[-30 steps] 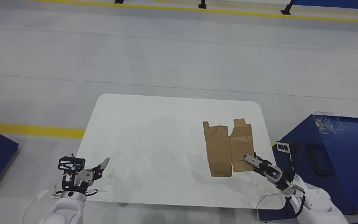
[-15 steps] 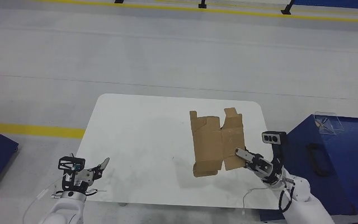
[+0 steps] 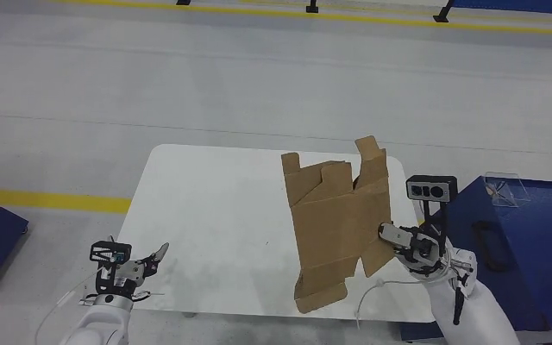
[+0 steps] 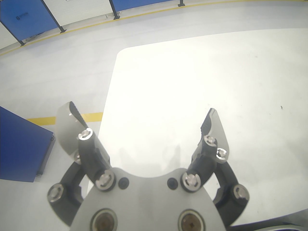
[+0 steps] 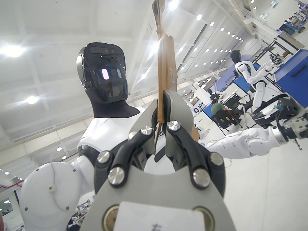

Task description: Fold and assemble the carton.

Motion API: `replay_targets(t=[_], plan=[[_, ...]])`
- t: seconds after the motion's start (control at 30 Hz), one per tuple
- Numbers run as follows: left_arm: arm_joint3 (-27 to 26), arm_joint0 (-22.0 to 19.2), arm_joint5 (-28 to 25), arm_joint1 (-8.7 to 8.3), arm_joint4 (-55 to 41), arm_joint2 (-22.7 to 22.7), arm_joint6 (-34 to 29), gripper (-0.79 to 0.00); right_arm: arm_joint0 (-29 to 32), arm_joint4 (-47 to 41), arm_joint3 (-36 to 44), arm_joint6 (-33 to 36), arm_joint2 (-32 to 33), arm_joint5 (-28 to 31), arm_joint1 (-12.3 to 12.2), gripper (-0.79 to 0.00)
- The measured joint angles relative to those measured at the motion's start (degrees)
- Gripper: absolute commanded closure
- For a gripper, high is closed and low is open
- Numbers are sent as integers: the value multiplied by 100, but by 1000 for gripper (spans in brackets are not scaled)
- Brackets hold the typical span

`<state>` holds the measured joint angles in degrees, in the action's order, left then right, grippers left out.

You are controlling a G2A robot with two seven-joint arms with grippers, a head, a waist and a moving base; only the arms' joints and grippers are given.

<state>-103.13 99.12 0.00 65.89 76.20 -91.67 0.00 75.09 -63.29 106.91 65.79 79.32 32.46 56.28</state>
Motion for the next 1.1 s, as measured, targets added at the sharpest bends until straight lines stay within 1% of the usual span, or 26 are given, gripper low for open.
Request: replay_targets(t=[0.2, 0.27, 0.33, 0.37, 0.4, 0.47, 0.5, 0.53, 0.57, 0.6, 0.7, 0.77, 0.8, 0.9, 1.0, 1.1], plan=[[0, 0, 0, 0, 0, 0, 0, -785, 5, -5, 1, -8, -5, -4, 1, 0], [0, 0, 0, 0, 0, 0, 0, -785, 96, -186, -5, -124, -40, -173, 20, 0], [0, 0, 0, 0, 0, 0, 0, -785, 253, -907, -85, -87, -43, -600, 50, 0], [0, 0, 0, 0, 0, 0, 0, -785, 318, -1351, -124, 36, -52, -808, 66, 0], [0, 0, 0, 0, 0, 0, 0, -785, 397, -1982, -187, 230, -82, -1115, 92, 0], [0, 0, 0, 0, 0, 0, 0, -785, 491, -2907, -315, 515, -158, -1672, 134, 0], [0, 0, 0, 0, 0, 0, 0, -785, 539, -3527, -404, 664, -239, -2114, 168, 0], [0, 0, 0, 0, 0, 0, 0, -785, 564, -3960, -478, 735, -308, -2452, 192, 0], [0, 0, 0, 0, 0, 0, 0, -785, 584, -4354, -552, 763, -391, -2788, 217, 0], [0, 0, 0, 0, 0, 0, 0, -785, 609, -4856, -645, 725, -538, -3254, 255, 0], [0, 0, 0, 0, 0, 0, 0, -785, 593, -5912, -873, 331, -1056, -4415, 361, 0], [0, 0, 0, 0, 0, 0, 0, -785, 550, -6512, -1001, 36, -1437, -5075, 441, 0], [0, 0, 0, 0, 0, 0, 0, -785, 506, -6937, -1083, -199, -1712, -5515, 501, 0], [0, 0, 0, 0, 0, 0, 0, -785, 335, -7806, -1271, -878, -2382, -6418, 653, 0], [0, 0, 0, 0, 0, 0, 0, -785, 150, -8530, -1417, -1602, -2992, -7080, 806, 0], [0, 0, 0, 0, 0, 0, 0, -785, -36, -9303, -1538, -2354, -3479, -7451, 947, 0]])
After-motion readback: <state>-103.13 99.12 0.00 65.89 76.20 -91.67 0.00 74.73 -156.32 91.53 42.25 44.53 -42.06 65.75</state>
